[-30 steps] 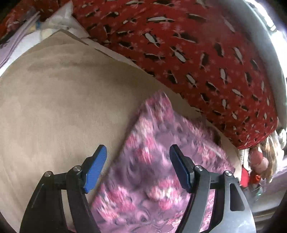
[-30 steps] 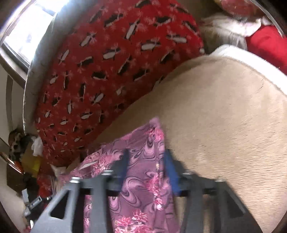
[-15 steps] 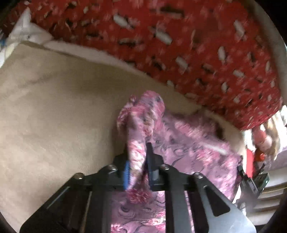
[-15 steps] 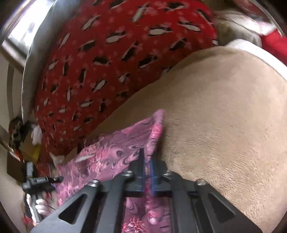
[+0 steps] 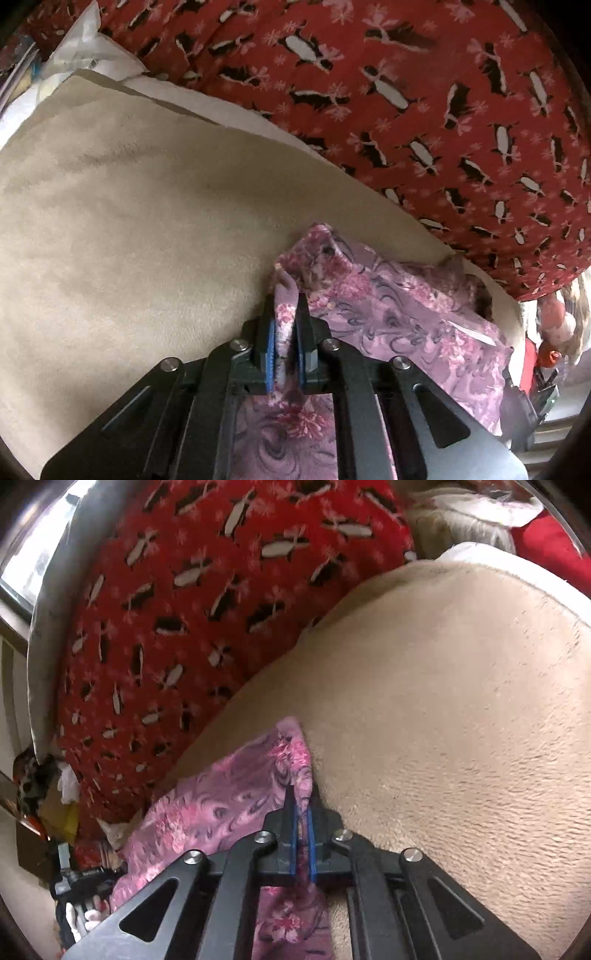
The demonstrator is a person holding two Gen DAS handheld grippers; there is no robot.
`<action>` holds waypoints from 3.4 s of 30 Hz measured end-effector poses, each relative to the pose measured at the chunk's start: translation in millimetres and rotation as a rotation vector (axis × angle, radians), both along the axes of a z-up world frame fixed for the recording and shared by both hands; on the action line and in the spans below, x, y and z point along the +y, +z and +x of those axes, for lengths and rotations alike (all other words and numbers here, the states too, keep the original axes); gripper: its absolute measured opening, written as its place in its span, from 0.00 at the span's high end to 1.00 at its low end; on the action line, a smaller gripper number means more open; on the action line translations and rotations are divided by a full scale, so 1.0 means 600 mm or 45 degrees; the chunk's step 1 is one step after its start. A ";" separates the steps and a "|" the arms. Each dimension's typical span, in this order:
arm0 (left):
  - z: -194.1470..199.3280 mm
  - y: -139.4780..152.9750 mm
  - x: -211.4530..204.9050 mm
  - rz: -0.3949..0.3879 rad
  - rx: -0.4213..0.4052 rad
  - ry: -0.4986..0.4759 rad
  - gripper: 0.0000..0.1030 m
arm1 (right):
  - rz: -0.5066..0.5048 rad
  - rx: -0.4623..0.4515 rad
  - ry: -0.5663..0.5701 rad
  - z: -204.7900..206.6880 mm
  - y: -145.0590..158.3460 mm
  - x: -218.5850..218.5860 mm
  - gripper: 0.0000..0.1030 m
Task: Fold small clothes
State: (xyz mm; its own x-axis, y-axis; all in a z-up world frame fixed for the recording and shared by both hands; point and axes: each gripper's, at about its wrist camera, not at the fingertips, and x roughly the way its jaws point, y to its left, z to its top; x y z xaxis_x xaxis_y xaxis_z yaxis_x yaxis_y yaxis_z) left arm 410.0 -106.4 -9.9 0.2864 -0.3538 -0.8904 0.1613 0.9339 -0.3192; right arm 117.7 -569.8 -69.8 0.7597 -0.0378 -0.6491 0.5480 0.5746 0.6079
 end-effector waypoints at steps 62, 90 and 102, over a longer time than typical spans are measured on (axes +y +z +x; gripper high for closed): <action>-0.191 0.069 0.139 -0.144 0.134 0.070 0.50 | -0.623 0.273 0.312 0.021 0.101 0.322 0.05; -0.228 0.096 -0.003 -0.182 0.163 -0.259 0.88 | -0.656 0.270 0.303 -0.056 0.008 0.267 0.00; -0.285 0.150 -0.130 -0.228 0.132 -0.306 0.88 | -0.612 0.206 0.306 -0.061 0.014 0.260 0.00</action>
